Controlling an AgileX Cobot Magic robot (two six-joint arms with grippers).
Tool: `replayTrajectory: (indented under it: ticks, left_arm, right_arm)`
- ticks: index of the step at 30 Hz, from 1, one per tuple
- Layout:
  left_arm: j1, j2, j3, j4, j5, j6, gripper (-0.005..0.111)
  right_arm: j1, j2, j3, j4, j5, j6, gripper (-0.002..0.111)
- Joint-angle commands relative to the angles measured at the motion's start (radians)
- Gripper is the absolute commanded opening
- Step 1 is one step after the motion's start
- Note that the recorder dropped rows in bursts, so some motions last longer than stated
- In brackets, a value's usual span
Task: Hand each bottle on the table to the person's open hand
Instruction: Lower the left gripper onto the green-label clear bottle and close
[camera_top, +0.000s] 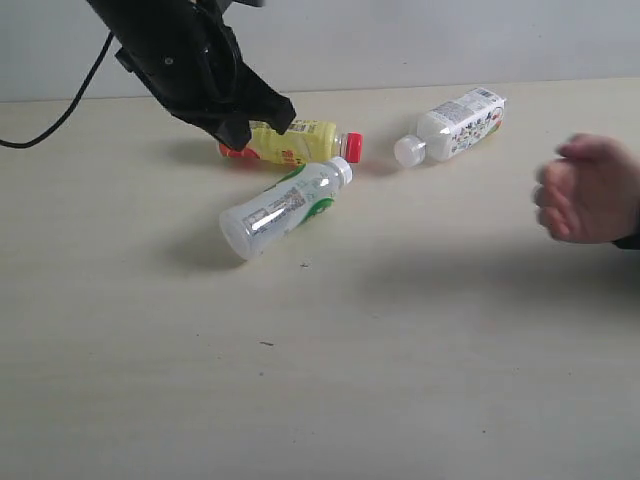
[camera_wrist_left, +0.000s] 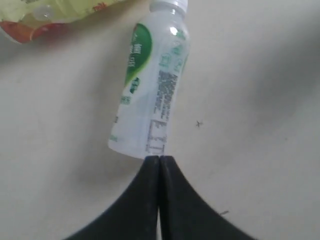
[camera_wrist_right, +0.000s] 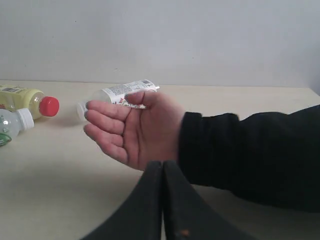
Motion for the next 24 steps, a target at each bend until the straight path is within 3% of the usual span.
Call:
replayTrajectory:
  ticks: [1, 5, 8, 14, 24]
  left_arm:
    - [0.011, 0.008, 0.015, 0.036, -0.066, 0.056, 0.001]
    - [0.011, 0.041, 0.015, 0.037, -0.085, 0.103, 0.015]
    - [0.011, 0.079, 0.015, 0.037, -0.111, 0.139, 0.038]
    - [0.011, 0.174, 0.015, 0.035, -0.205, 0.157, 0.105]
    - [0.011, 0.299, 0.015, 0.035, -0.356, 0.186, 0.105]
  right_arm:
    - [-0.005, -0.006, 0.006, 0.002, -0.003, -0.003, 0.0]
    - [-0.005, -0.006, 0.006, 0.002, -0.003, -0.003, 0.0]
    - [-0.005, -0.006, 0.006, 0.002, -0.003, -0.003, 0.0]
    - [-0.005, -0.006, 0.006, 0.002, -0.003, -0.003, 0.0]
    - [-0.005, -0.006, 0.006, 0.002, -0.003, -0.003, 0.0]
